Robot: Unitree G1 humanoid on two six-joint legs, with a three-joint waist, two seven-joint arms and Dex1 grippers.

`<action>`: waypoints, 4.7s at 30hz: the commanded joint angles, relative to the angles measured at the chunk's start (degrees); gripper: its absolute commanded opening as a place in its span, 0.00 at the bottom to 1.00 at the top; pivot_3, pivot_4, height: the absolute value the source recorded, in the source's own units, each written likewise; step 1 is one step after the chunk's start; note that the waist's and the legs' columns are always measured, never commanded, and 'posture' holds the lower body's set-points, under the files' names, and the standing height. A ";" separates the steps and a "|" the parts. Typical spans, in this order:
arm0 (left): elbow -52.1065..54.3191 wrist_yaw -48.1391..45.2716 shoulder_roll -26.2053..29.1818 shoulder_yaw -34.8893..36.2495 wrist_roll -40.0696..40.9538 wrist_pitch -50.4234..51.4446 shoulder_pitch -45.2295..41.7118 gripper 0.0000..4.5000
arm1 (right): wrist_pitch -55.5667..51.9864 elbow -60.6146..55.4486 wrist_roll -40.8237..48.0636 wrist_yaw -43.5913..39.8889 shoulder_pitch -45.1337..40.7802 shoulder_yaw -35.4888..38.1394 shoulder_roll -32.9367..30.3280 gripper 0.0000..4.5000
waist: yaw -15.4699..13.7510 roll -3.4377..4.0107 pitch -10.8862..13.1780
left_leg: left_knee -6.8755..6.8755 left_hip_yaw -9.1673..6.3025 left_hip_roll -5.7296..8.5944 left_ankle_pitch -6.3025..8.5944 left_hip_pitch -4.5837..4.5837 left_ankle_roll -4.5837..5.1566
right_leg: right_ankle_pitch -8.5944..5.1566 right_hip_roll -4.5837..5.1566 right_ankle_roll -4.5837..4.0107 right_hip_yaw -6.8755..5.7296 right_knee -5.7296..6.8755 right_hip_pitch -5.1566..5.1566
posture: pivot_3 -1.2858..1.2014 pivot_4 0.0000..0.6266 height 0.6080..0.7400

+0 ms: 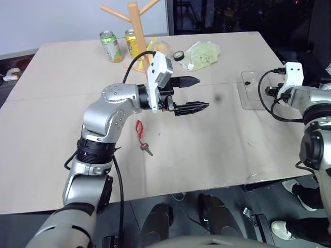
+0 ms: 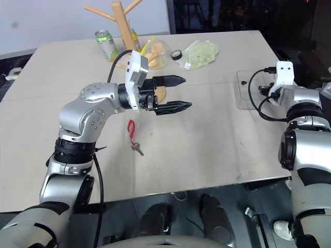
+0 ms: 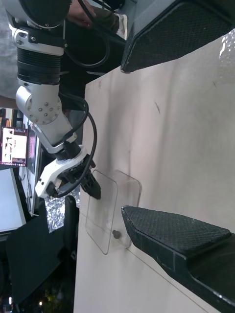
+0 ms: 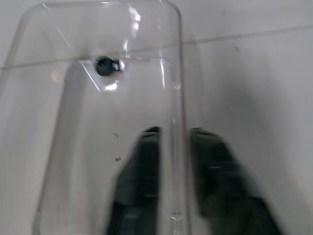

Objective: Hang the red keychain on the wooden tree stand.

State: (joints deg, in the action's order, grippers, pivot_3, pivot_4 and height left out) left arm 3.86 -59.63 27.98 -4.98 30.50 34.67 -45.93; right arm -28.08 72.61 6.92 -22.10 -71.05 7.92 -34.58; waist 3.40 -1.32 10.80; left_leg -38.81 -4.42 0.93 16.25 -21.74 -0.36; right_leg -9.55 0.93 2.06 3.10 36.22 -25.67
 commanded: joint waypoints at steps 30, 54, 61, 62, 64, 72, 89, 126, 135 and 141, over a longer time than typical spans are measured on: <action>37.74 43.39 0.12 21.76 -5.87 17.11 48.22 1.00 | -26.86 -89.20 32.72 -38.36 27.99 -7.14 -3.32 0.99 | -1.40 0.27 0.08 | -0.16 -0.33 -0.08 -0.01 0.00 -0.03 | -0.02 0.06 0.05 -0.40 0.08 0.05 | 0.52 0.24 1.00; 31.83 60.56 -16.86 9.61 -18.09 19.84 43.02 1.00 | -23.10 -88.11 32.48 -41.92 25.91 -10.66 -6.76 0.99 | -1.39 0.24 0.06 | -0.46 -0.38 -0.09 -0.05 0.10 -0.07 | -0.10 -0.02 0.17 -0.48 0.32 0.22 | 0.52 0.24 1.00; 29.79 61.02 -17.75 10.51 -18.88 21.35 40.94 0.81 | -23.44 -88.02 32.69 -41.05 25.46 -10.38 -7.21 1.00 | -1.42 0.24 0.06 | -0.45 -0.38 -0.08 -0.05 0.08 -0.07 | -0.10 -0.01 0.17 -0.48 0.30 0.22 | 0.52 0.24 1.00; 29.90 61.19 -18.09 10.70 -18.77 22.10 40.79 0.72 | -23.52 -87.92 32.78 -40.90 25.31 -10.34 -7.23 1.00 | -1.40 0.24 0.06 | -0.45 -0.38 -0.08 -0.05 0.08 -0.07 | -0.10 0.00 0.17 -0.48 0.29 0.22 | 0.52 0.24 1.00; 30.35 61.77 -18.84 11.20 -18.68 23.69 40.77 0.51 | -23.60 -87.93 32.88 -40.57 25.15 -10.25 -7.19 1.00 | -1.42 0.24 0.06 | -0.45 -0.38 -0.08 -0.05 0.08 -0.07 | -0.10 0.00 0.17 -0.48 0.29 0.22 | 0.52 0.24 1.00; 32.21 62.32 -19.79 13.04 -18.71 28.53 40.90 0.01 | -22.59 -86.84 32.30 -38.90 24.15 -10.44 -6.12 1.00 | -1.40 0.24 0.05 | -0.45 -0.38 -0.08 -0.05 0.10 -0.07 | -0.10 -0.01 0.17 -0.48 0.30 0.23 | 0.52 0.24 1.00; 15.83 23.39 10.22 20.29 -11.17 -10.92 30.56 0.01 | -20.72 -95.30 31.99 -22.69 29.31 -5.32 1.62 1.00 | -1.66 0.25 0.07 | -0.41 -0.38 -0.09 -0.05 -0.10 -0.08 | -0.11 0.02 0.16 -0.52 0.19 0.05 | 0.52 0.24 1.00; -6.86 24.12 10.13 9.92 -25.51 -28.15 9.54 0.01 | -24.75 -102.24 39.48 -9.09 27.51 -2.16 1.69 1.00 | -1.11 0.25 0.07 | -0.29 -0.42 -0.10 -0.04 -0.11 -0.06 | -0.01 0.02 0.03 -0.55 0.10 0.04 | 0.52 0.24 1.00; -8.60 23.62 10.81 11.99 -24.00 -26.80 8.78 0.57 | -24.27 -101.74 39.33 -9.06 27.86 -2.38 1.20 1.00 | -1.15 0.25 0.07 | -0.29 -0.42 -0.10 -0.04 -0.12 -0.06 | 0.00 0.03 0.02 -0.56 0.10 0.04 | 0.52 0.24 1.00; -6.66 14.88 14.92 15.89 -13.89 -16.57 7.89 1.00 | -23.35 -99.62 38.16 -12.38 28.45 -2.47 -2.04 1.00 | -1.07 0.25 0.07 | -0.29 -0.43 -0.11 -0.04 -0.12 -0.06 | -0.06 0.01 0.12 -0.56 0.11 0.04 | 0.52 0.24 1.00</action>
State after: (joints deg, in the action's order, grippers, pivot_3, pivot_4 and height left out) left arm -5.31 -40.72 40.33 8.14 11.91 14.24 -36.23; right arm -53.17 -27.22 45.46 -32.76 -42.27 3.40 -35.10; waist 2.33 -1.06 10.87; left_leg -39.10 -4.84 0.82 16.22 -21.86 -0.42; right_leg -9.63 0.94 2.21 2.53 36.32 -25.64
